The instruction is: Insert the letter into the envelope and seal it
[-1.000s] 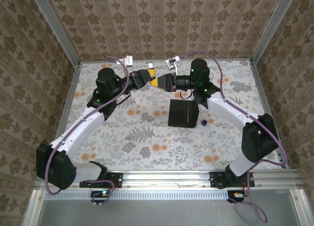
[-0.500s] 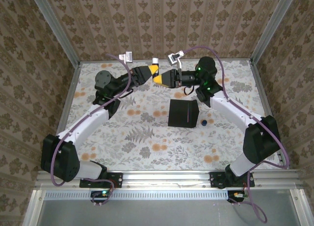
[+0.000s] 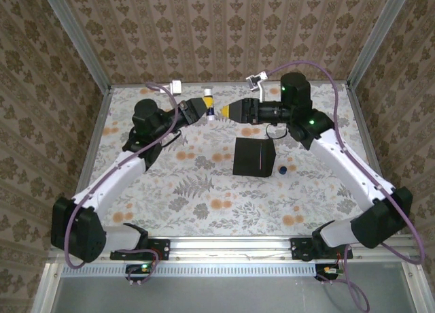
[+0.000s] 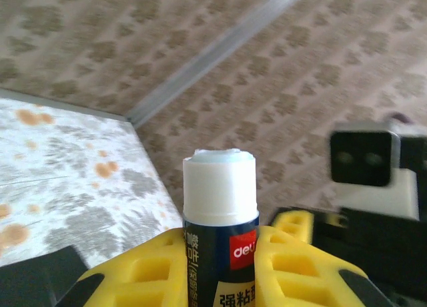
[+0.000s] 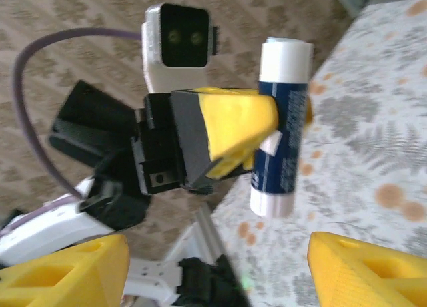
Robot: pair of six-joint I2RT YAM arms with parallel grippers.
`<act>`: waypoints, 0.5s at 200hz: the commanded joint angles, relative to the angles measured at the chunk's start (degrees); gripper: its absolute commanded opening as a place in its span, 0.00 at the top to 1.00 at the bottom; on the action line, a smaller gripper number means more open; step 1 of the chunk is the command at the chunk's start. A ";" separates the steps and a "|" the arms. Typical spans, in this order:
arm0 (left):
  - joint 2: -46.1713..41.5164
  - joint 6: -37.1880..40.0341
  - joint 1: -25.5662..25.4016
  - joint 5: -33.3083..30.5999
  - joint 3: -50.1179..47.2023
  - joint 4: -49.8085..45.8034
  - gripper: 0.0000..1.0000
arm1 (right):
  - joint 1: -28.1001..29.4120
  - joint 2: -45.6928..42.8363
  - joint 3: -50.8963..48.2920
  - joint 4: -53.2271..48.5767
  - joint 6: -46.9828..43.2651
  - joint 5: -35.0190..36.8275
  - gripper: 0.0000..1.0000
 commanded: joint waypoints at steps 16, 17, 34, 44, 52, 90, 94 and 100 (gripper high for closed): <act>-4.80 1.45 -1.36 -17.41 0.00 -11.69 1.00 | 4.61 -0.60 1.24 -14.63 -6.52 23.39 0.28; -4.85 1.34 -1.47 -17.69 0.08 -11.92 1.00 | 4.79 -0.53 1.20 -14.63 -6.53 23.70 0.28; -5.25 0.76 -3.53 -21.24 0.63 -14.30 1.00 | 7.53 1.02 2.13 -14.90 -6.70 27.80 0.28; -5.34 0.13 -4.81 -22.95 0.83 -15.31 1.00 | 9.35 3.09 3.32 -15.32 -7.36 29.80 0.28; -5.30 -0.51 -5.69 -24.09 0.86 -16.03 1.00 | 10.60 4.21 4.61 -15.66 -7.91 30.91 0.27; -5.34 -1.38 -7.56 -25.91 0.49 -16.28 1.00 | 13.17 8.19 8.15 -15.47 -8.63 31.49 0.28; -5.42 -1.53 -7.56 -25.92 0.40 -16.20 1.00 | 13.25 8.38 8.41 -15.66 -8.72 31.42 0.28; -5.57 -1.62 -7.56 -25.99 0.31 -16.26 1.00 | 13.47 8.82 8.64 -15.63 -8.88 31.48 0.29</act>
